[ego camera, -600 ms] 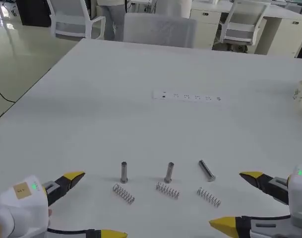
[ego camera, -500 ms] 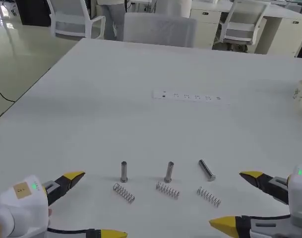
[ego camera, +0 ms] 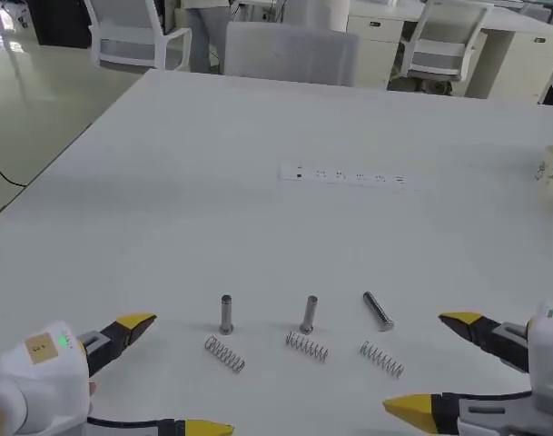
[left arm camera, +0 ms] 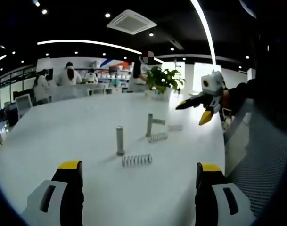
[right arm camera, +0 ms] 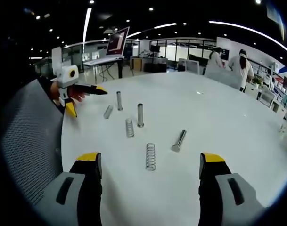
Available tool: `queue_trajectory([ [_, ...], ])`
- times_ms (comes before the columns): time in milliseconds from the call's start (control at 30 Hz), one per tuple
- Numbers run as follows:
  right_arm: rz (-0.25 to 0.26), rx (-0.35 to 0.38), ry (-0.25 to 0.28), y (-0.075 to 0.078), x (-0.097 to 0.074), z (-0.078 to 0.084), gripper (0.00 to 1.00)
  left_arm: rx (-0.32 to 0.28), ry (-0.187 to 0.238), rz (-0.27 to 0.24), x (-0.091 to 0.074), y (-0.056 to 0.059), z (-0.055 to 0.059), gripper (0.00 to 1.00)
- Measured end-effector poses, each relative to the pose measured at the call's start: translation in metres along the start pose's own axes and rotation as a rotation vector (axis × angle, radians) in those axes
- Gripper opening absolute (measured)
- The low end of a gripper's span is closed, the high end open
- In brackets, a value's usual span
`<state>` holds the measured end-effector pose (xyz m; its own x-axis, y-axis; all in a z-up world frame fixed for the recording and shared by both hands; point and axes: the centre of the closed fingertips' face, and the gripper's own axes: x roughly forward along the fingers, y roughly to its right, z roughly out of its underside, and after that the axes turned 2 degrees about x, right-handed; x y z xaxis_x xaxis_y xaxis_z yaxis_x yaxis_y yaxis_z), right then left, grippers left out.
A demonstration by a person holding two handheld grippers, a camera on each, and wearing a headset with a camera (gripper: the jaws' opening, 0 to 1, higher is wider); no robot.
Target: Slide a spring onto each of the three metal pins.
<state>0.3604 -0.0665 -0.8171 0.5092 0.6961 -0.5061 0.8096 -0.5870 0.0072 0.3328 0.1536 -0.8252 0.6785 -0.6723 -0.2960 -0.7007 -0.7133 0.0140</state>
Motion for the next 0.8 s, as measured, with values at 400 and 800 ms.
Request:
queue_trajectory([
  [400,0.016,-0.028,-0.007,0.016,0.001,-0.018,0.85,0.0,0.003,0.003,0.0,0.001,-0.001,0.97],
  [800,0.026,-0.053,-0.023,0.04,0.021,-0.038,0.83,-0.003,0.011,-0.006,-0.001,-0.001,-0.002,0.97],
])
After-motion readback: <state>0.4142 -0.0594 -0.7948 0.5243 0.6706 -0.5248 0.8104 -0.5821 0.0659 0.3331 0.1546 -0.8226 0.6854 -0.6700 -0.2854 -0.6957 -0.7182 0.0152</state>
